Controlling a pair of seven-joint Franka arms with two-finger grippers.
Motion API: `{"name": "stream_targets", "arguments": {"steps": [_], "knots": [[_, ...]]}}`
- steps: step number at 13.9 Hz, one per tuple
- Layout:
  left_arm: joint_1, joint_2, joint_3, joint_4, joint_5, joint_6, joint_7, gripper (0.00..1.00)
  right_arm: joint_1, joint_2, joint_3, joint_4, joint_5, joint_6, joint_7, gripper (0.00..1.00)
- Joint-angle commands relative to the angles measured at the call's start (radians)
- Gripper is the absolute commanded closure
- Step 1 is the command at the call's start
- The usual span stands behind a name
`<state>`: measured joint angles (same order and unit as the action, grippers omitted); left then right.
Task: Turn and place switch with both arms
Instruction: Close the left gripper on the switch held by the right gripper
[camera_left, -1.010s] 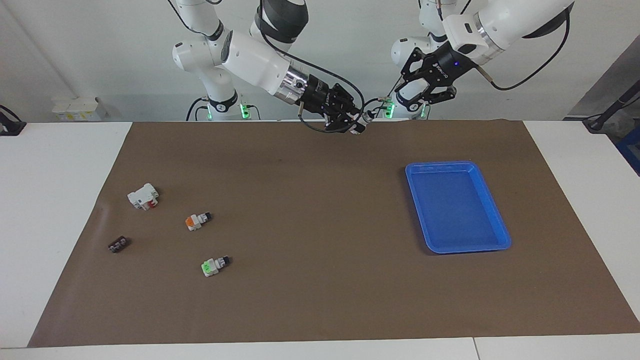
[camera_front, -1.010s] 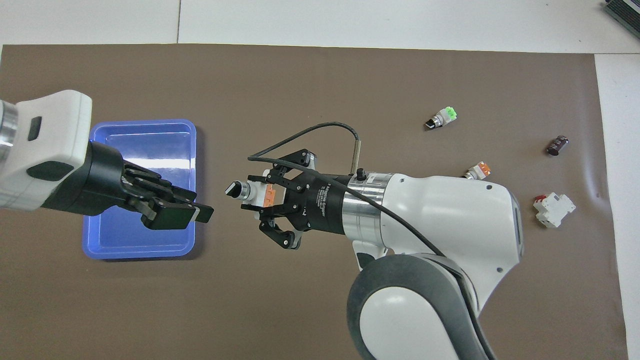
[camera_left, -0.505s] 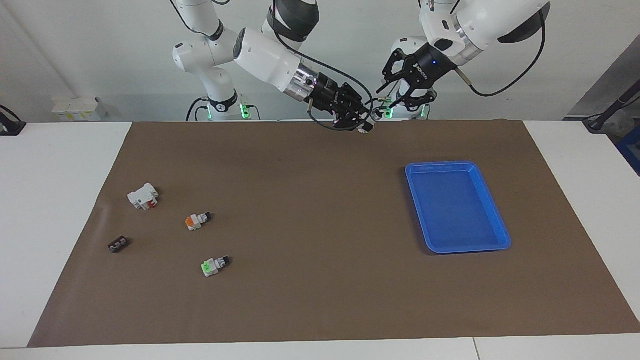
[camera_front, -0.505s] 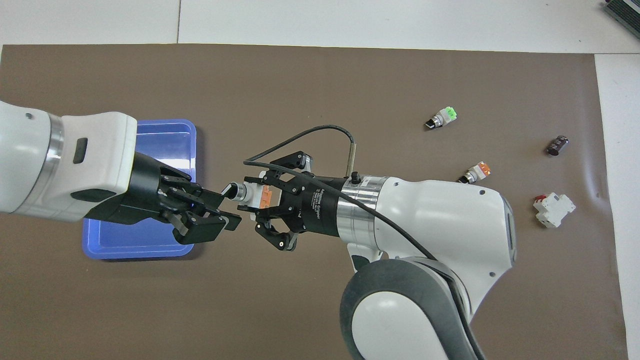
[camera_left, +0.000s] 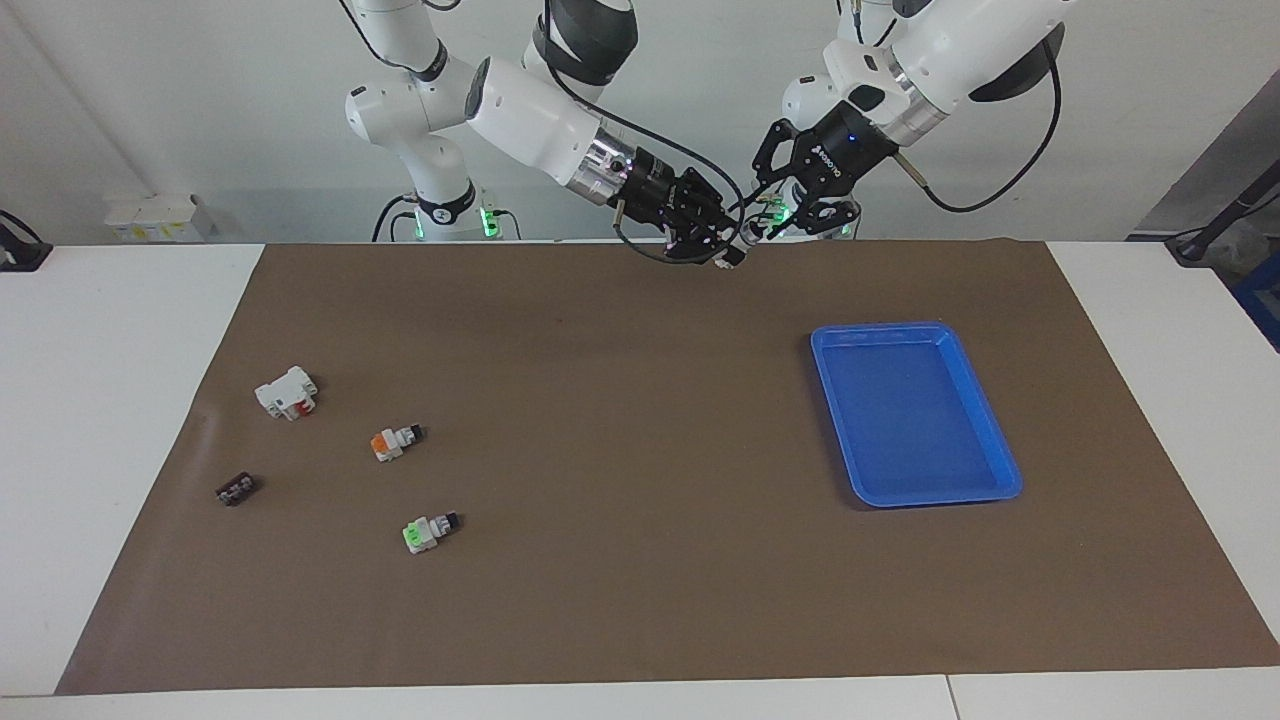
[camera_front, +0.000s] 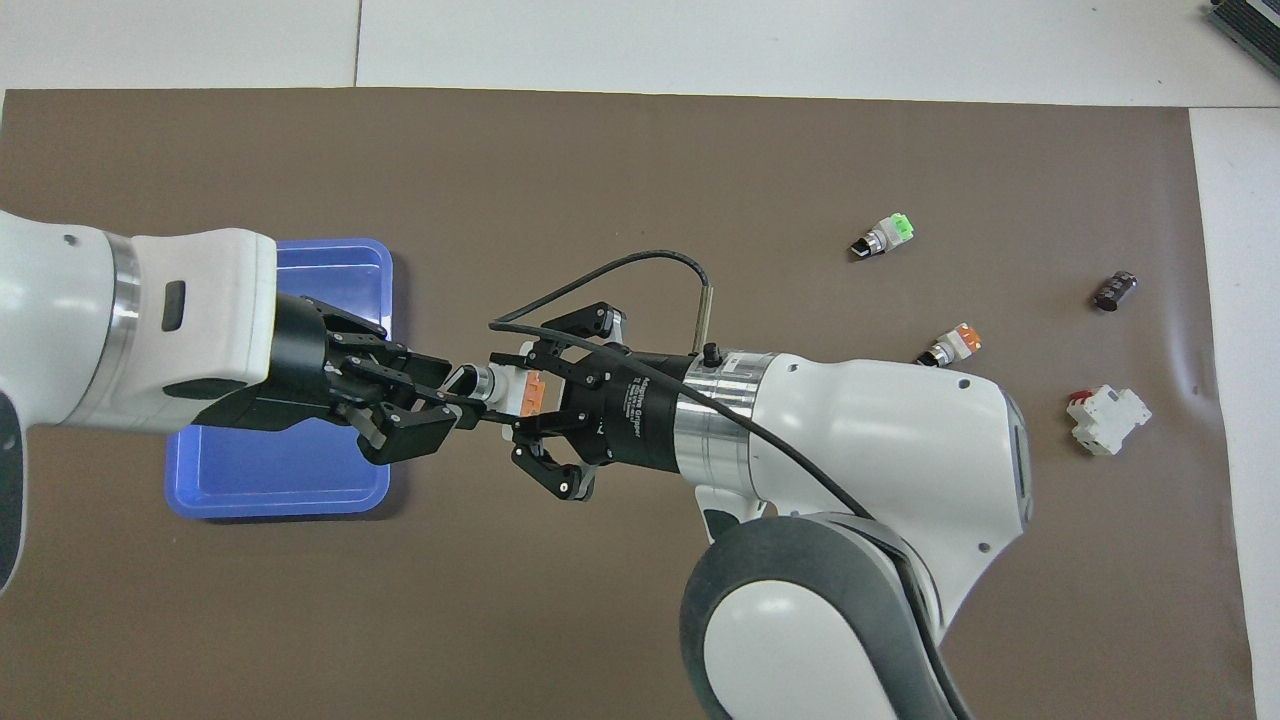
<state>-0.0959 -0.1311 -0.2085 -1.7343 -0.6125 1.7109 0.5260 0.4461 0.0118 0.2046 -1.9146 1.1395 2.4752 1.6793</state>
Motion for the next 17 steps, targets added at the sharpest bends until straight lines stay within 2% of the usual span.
{"name": "stream_targets", "arguments": {"steps": [1, 3, 4, 12, 14, 15, 17], "knots": [[0.005, -0.039, 0.0, -0.047, -0.004, 0.024, 0.026, 0.56, -0.004, -0.004, 0.006, -0.004, 0.022, 0.013, -0.001, 1.0], [0.004, -0.039, 0.0, -0.045, -0.004, 0.03, 0.028, 0.72, -0.004, -0.004, 0.006, -0.004, 0.022, 0.013, -0.001, 1.0], [0.002, -0.039, 0.0, -0.047, -0.004, 0.038, 0.026, 0.75, -0.004, -0.004, 0.006, -0.004, 0.022, 0.013, -0.001, 1.0], [0.001, -0.07, -0.019, -0.119, -0.004, 0.125, 0.022, 0.76, -0.004, -0.004, 0.006, -0.004, 0.022, 0.013, 0.0, 1.0], [0.005, -0.068, -0.019, -0.111, -0.004, 0.13, 0.016, 0.9, -0.004, -0.004, 0.006, -0.004, 0.022, 0.013, 0.0, 1.0], [0.008, -0.068, -0.019, -0.111, -0.006, 0.119, 0.014, 1.0, -0.004, -0.004, 0.006, -0.004, 0.022, 0.013, 0.0, 1.0], [0.011, -0.068, -0.019, -0.113, -0.006, 0.119, 0.006, 1.0, -0.004, -0.004, 0.006, -0.004, 0.022, 0.013, 0.0, 1.0]]}}
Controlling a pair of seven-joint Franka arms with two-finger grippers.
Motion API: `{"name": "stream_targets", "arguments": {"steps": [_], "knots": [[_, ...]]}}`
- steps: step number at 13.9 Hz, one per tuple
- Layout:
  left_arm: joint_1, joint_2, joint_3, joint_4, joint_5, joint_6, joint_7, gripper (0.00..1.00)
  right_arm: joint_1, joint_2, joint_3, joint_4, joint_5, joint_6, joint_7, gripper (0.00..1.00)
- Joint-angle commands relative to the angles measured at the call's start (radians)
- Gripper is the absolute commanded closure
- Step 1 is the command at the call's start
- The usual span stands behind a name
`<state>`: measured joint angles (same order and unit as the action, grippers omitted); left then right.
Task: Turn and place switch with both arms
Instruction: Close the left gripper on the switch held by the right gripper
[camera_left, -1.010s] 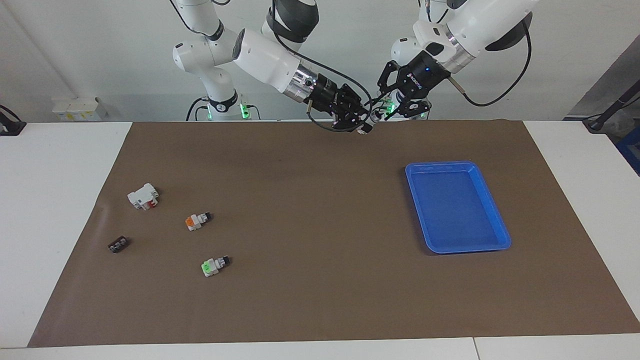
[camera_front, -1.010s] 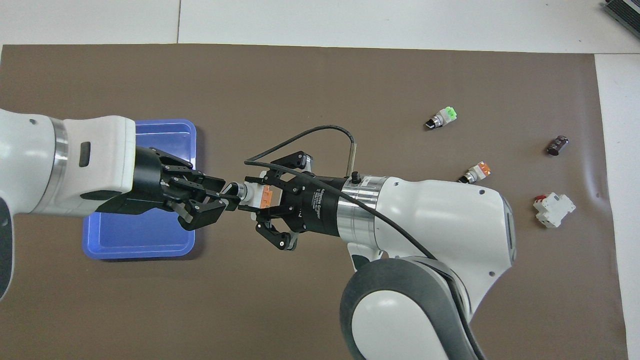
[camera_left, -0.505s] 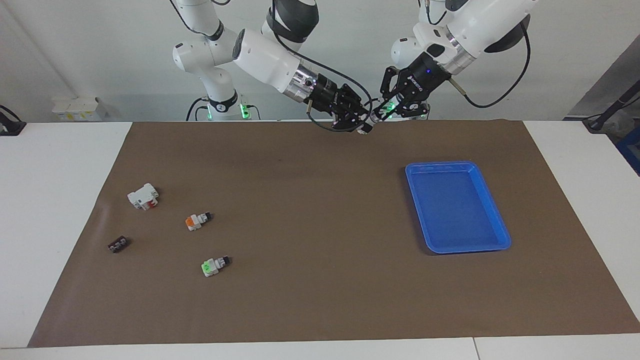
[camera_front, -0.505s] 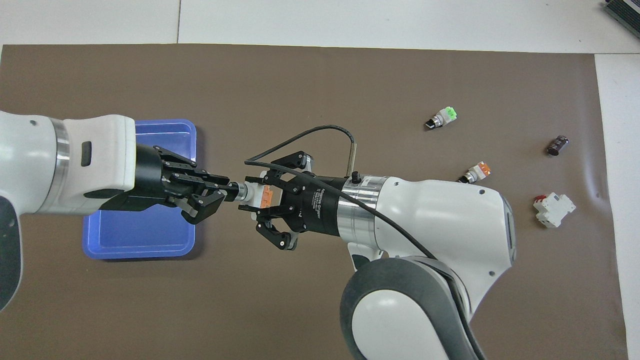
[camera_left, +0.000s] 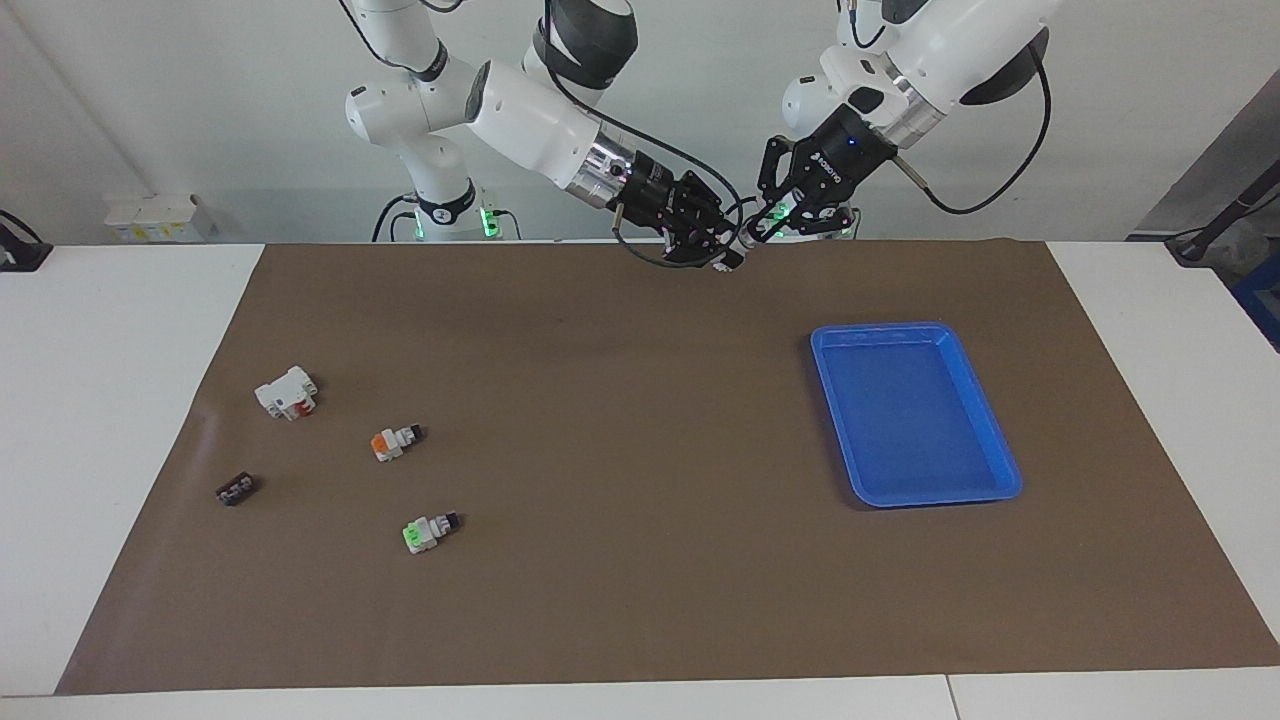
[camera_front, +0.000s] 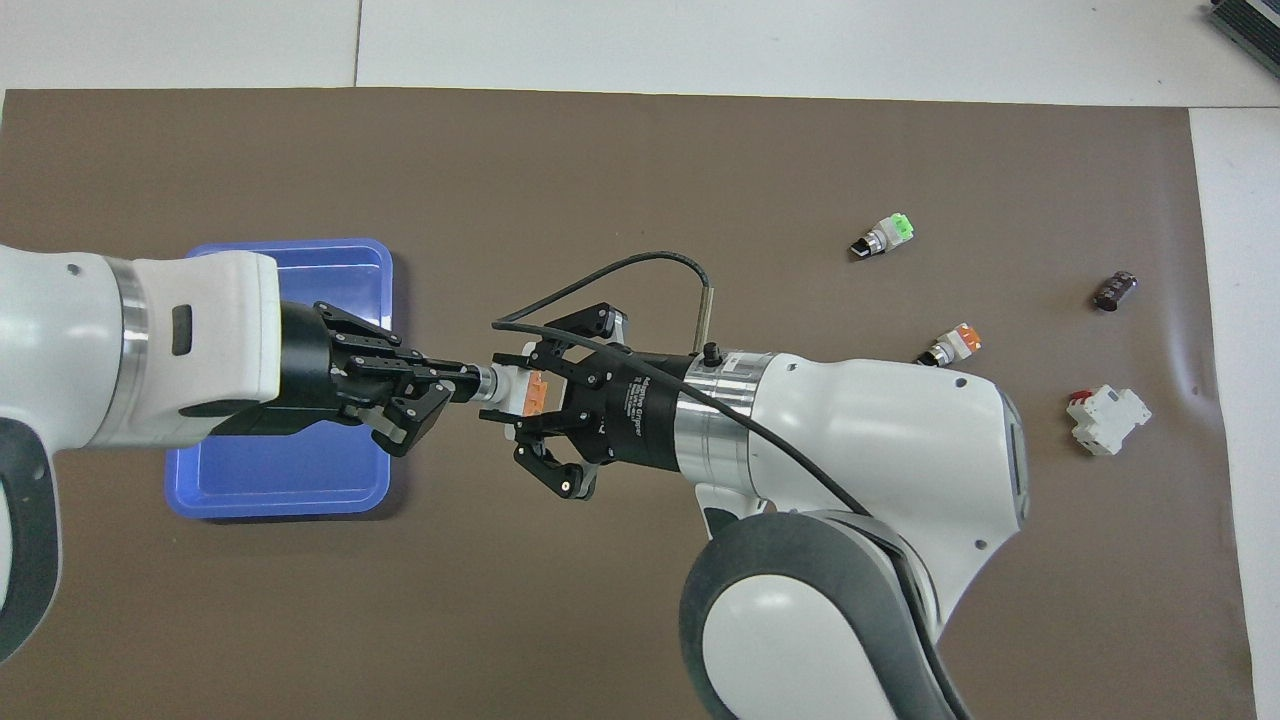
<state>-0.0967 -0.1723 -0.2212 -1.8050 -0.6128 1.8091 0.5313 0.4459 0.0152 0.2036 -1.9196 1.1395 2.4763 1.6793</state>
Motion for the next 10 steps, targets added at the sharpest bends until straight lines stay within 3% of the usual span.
{"name": "stream_targets", "arguments": {"steps": [1, 10], "knots": [[0.014, -0.029, -0.004, -0.04, -0.007, 0.016, -0.042, 1.0, -0.004, -0.007, 0.007, 0.001, 0.023, 0.012, 0.0, 1.0], [0.005, -0.03, -0.015, -0.017, -0.005, -0.053, -0.581, 1.0, -0.004, -0.007, 0.007, 0.001, 0.022, 0.012, 0.0, 1.0]]}}
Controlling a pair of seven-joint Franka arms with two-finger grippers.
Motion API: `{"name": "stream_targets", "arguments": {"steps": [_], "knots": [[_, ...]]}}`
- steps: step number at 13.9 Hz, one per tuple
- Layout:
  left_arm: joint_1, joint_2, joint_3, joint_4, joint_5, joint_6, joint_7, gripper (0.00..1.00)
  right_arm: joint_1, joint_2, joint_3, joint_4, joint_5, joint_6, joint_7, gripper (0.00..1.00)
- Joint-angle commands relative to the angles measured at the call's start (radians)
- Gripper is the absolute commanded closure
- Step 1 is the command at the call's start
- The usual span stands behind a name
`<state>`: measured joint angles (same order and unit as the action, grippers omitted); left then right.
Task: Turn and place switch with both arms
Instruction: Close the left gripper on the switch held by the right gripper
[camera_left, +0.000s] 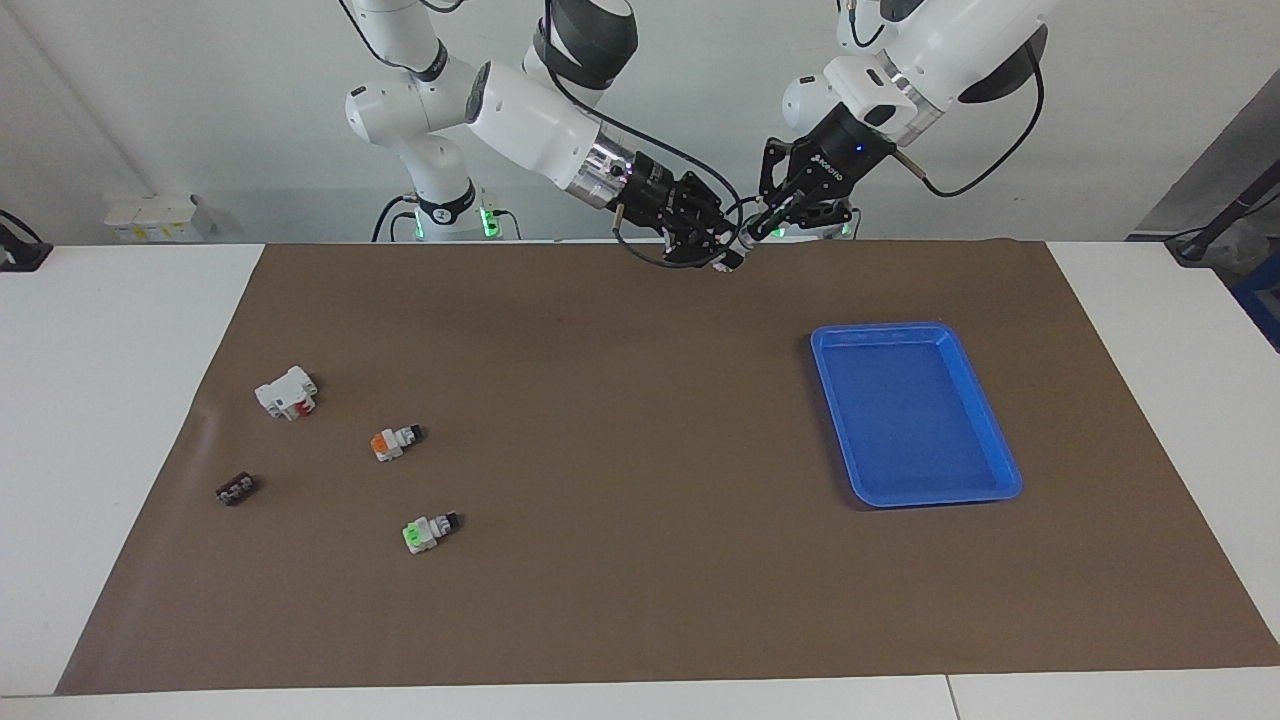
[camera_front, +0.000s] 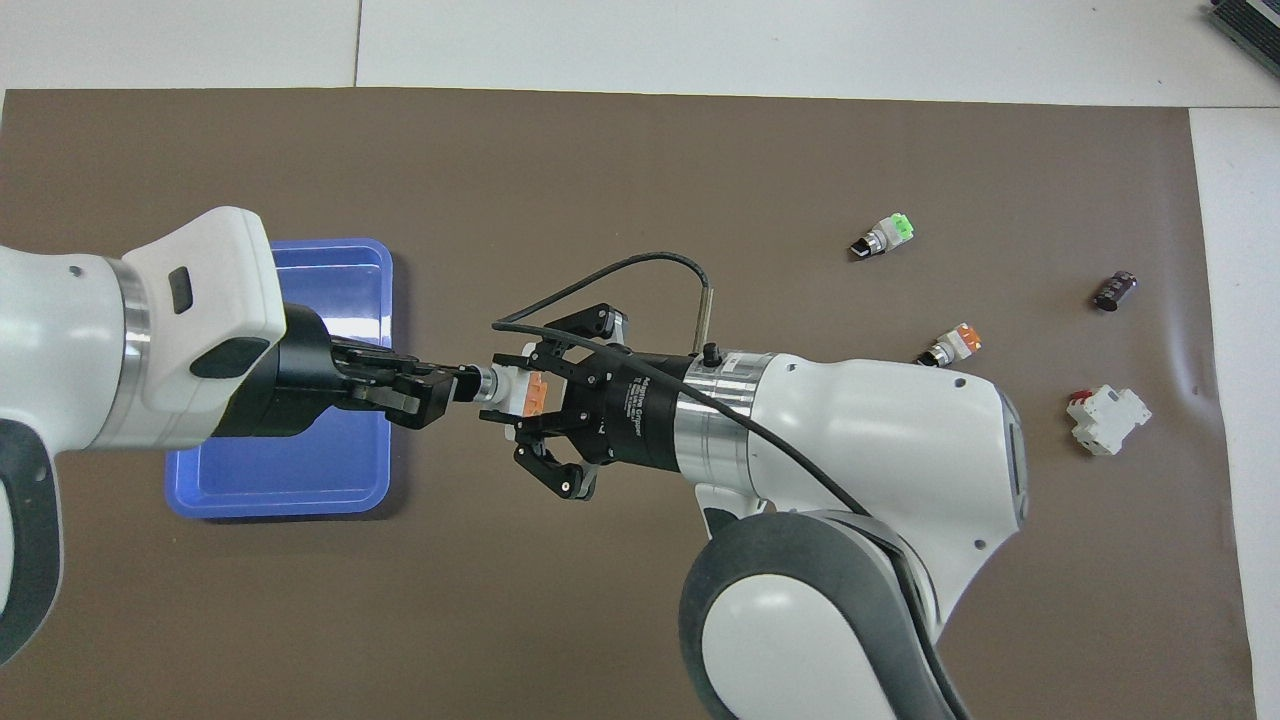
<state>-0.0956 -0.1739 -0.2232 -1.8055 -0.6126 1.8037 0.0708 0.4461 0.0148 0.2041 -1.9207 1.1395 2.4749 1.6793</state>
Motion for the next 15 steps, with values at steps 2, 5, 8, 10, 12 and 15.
{"name": "stream_targets", "arguments": {"steps": [2, 5, 8, 10, 12, 15], "knots": [[0.001, -0.033, -0.016, -0.017, -0.009, -0.064, -0.354, 1.0, -0.004, -0.007, 0.006, 0.002, 0.022, 0.013, 0.0, 1.0], [-0.001, -0.033, -0.033, -0.015, -0.009, -0.069, -0.454, 1.0, -0.004, -0.007, 0.006, 0.003, 0.022, 0.012, -0.001, 1.0], [0.0, -0.041, -0.076, -0.015, -0.007, -0.078, -0.82, 1.0, -0.004, -0.007, 0.006, 0.002, 0.02, 0.01, -0.001, 1.0], [0.001, -0.044, -0.08, -0.015, -0.007, -0.067, -0.905, 1.0, -0.004, -0.007, 0.006, 0.003, 0.022, 0.01, -0.001, 1.0], [0.001, -0.047, -0.082, -0.018, -0.01, -0.063, -1.021, 1.0, -0.004, -0.007, 0.006, 0.003, 0.022, 0.009, -0.001, 1.0], [0.001, -0.047, -0.082, -0.018, -0.018, -0.047, -1.207, 1.0, -0.004, -0.007, 0.006, 0.003, 0.022, 0.009, 0.0, 1.0]]}}
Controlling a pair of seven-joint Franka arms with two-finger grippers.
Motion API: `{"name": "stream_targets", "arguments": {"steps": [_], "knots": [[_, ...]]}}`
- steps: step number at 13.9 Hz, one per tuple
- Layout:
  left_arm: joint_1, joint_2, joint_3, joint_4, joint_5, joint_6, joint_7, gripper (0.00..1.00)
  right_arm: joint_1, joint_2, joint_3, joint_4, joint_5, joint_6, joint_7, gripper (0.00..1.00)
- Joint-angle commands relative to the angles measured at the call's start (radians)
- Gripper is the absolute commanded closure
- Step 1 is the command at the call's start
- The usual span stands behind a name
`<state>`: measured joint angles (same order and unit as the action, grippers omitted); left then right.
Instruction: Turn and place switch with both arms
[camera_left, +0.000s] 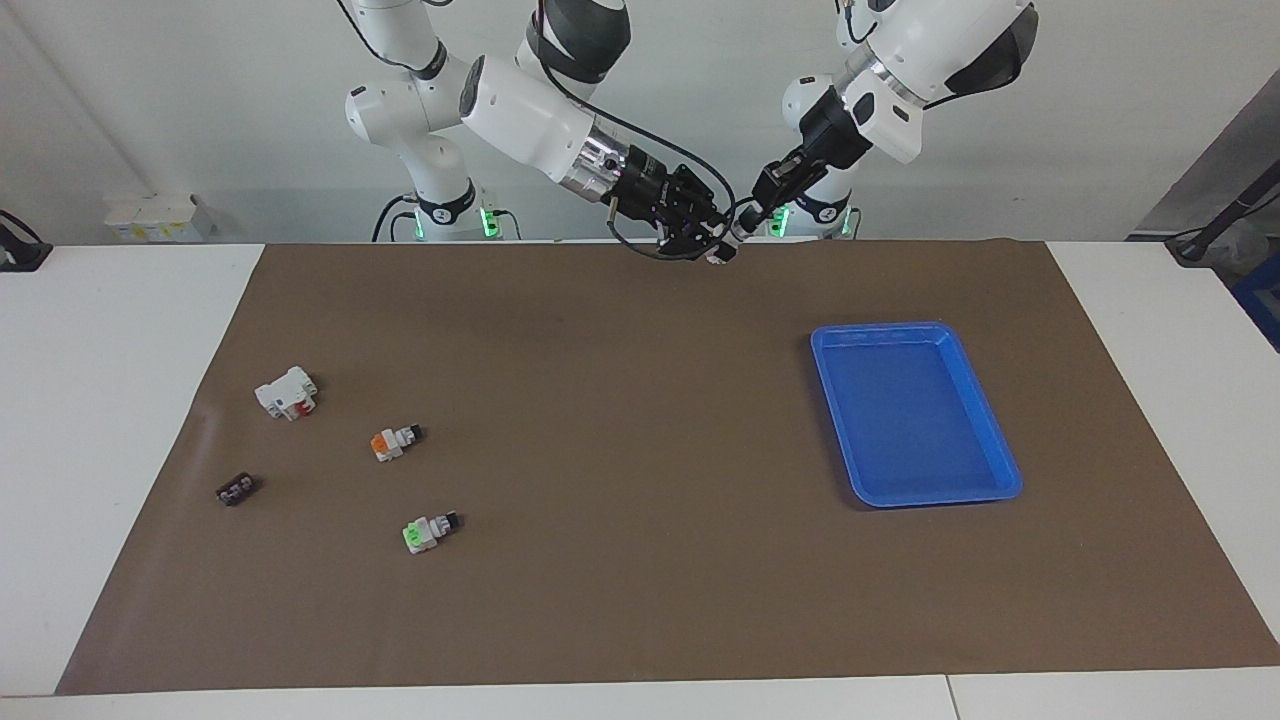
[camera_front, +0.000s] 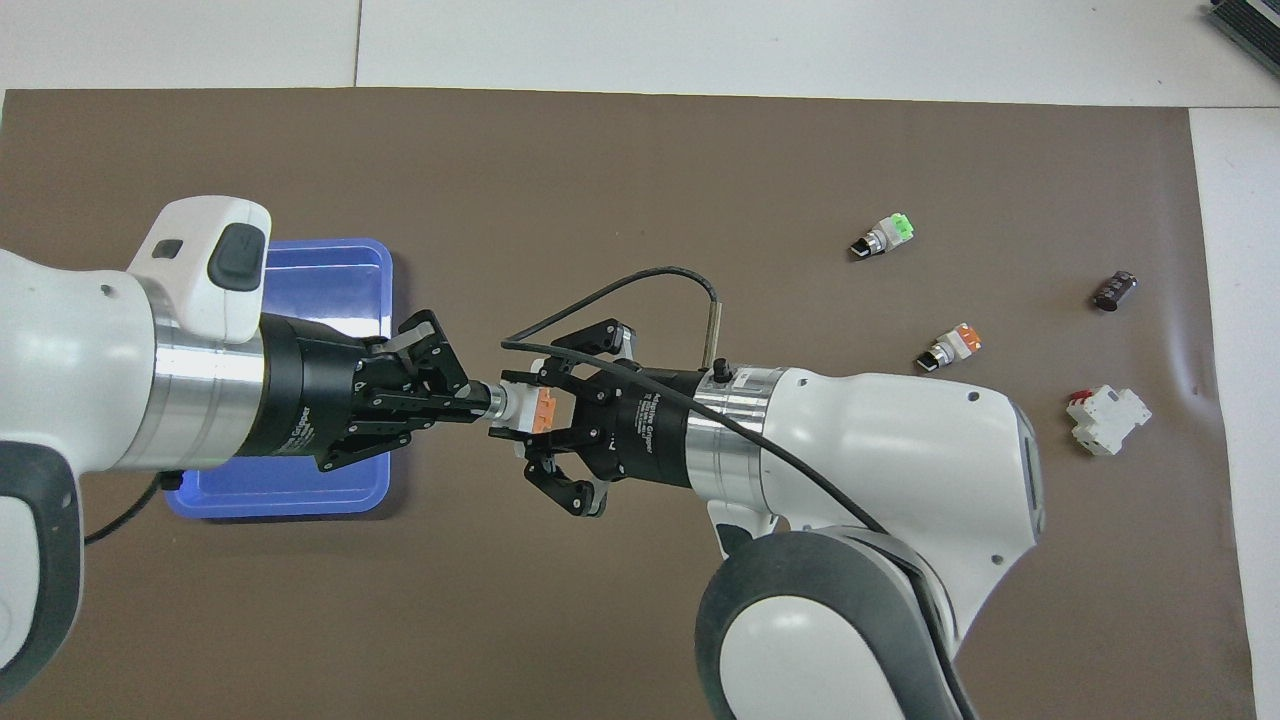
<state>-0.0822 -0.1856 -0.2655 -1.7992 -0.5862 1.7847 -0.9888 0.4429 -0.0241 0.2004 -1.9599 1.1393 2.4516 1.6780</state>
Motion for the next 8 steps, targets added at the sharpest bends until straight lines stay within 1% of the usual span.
{"name": "stream_targets", "arguments": {"steps": [1, 3, 6, 8], "knots": [[-0.013, -0.035, -0.04, -0.026, -0.046, -0.016, -0.216, 1.0, -0.001, 0.032, 0.01, 0.042, 0.022, 0.032, 0.0, 1.0], [-0.011, -0.032, -0.04, -0.029, -0.047, 0.034, -0.359, 1.0, -0.001, 0.032, 0.01, 0.042, 0.022, 0.03, 0.002, 1.0], [-0.008, -0.032, -0.038, -0.029, -0.055, 0.042, -0.493, 1.0, -0.001, 0.032, 0.01, 0.042, 0.022, 0.03, 0.002, 1.0], [0.001, -0.031, -0.035, -0.031, -0.102, 0.061, -0.562, 1.0, -0.001, 0.032, 0.01, 0.042, 0.02, 0.03, 0.002, 1.0]]}}
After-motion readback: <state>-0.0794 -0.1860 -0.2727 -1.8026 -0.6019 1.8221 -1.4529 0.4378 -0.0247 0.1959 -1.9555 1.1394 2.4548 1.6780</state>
